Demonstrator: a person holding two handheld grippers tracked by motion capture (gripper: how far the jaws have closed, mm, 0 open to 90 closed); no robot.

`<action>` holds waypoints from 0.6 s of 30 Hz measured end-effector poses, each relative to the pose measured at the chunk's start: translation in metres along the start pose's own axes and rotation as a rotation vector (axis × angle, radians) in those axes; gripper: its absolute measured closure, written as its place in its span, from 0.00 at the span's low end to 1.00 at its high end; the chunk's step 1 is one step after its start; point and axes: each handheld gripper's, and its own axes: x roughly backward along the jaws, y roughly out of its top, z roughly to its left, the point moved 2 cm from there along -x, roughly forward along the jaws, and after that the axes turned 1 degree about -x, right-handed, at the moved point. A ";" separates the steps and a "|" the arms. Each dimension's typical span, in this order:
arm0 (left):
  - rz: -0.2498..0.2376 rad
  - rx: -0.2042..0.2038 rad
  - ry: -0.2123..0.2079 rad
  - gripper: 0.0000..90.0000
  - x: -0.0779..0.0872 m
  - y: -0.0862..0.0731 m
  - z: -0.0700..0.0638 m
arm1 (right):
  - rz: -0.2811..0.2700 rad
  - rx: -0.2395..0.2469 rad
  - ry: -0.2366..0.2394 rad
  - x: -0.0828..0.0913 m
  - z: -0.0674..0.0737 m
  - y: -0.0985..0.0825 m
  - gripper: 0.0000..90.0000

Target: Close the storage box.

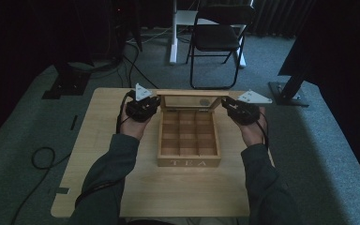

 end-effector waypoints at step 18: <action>-0.024 0.006 -0.019 0.85 0.011 -0.004 -0.005 | 0.000 -0.011 0.006 0.007 0.005 -0.004 0.80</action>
